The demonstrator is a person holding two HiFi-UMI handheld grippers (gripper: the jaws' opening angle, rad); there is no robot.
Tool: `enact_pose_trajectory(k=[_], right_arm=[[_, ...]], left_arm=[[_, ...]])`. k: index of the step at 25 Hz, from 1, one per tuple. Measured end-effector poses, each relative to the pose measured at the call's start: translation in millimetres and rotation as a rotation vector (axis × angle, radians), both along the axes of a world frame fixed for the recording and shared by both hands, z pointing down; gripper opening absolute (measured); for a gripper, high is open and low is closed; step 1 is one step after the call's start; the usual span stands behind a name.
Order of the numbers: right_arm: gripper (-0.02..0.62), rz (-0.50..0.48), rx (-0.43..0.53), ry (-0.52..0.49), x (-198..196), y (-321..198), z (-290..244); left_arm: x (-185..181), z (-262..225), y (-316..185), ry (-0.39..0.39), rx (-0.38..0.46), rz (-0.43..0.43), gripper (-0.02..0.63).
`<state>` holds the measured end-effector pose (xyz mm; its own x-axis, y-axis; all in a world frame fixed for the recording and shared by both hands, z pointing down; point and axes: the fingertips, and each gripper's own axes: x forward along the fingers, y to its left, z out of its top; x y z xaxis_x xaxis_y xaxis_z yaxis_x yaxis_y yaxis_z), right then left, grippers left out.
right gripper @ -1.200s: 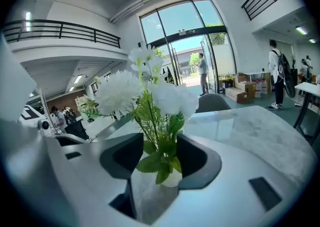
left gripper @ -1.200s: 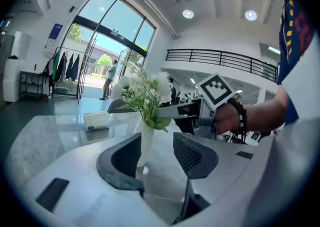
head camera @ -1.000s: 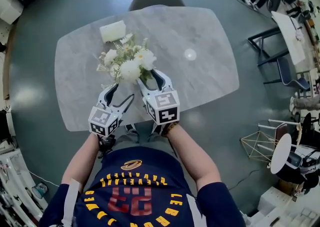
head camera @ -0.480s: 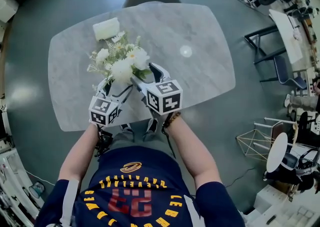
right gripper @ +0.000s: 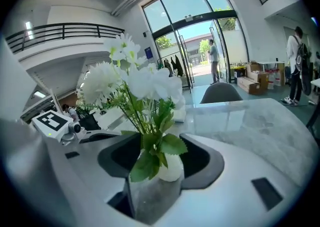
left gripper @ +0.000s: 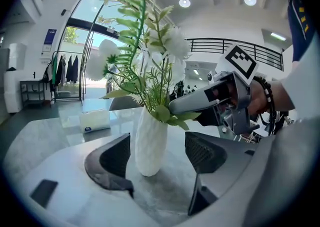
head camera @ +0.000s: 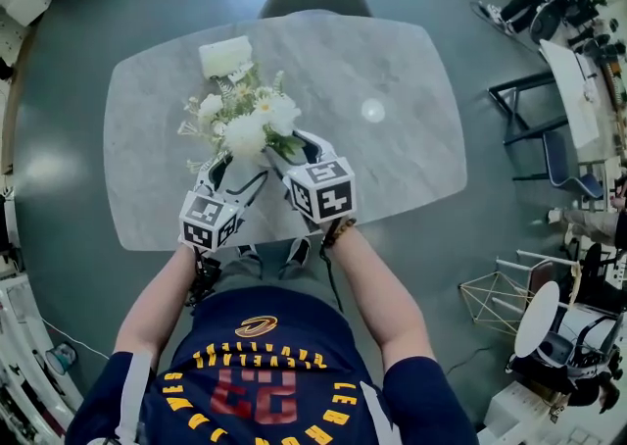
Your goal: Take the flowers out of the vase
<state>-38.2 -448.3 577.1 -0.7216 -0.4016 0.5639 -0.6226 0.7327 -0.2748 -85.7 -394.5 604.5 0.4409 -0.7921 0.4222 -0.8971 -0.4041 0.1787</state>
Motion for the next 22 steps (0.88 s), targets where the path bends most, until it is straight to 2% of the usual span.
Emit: enact_pose_trajectory(k=[6,9,12,15,19,22], right_arm=[[0.247,-0.02,0.023,0.022,-10.3,16.0,-2.2],[0.218,-0.015,0.032,0.023,-7.4,16.5,-7.0],[0.215,-0.012,0.037,0.023,-4.2,17.4,-9.0],[0.169,-0.003,0.037,0.019,-0.4,17.1,-10.7],[0.169,-0.004,0.042,0.013,1.5,17.7,-14.8],[0.17,-0.017,0.083,0.013,-1.2,14.5,-20.8]], left_arm=[[-17.6,-0.9,13.9,-0.002,-0.014,-0.015,0.335],[-17.7,-3.8,12.8,-0.001,-0.013,-0.017,0.335],[-16.1,-5.6,12.8,0.001,-0.008,-0.011,0.336],[-14.5,-8.4,12.3,-0.002,-0.006,-0.004,0.335],[-14.1,-11.0,12.5,-0.002,-0.006,-0.007,0.334],[-17.1,-8.1,10.7,-0.003,-0.005,-0.007,0.334]])
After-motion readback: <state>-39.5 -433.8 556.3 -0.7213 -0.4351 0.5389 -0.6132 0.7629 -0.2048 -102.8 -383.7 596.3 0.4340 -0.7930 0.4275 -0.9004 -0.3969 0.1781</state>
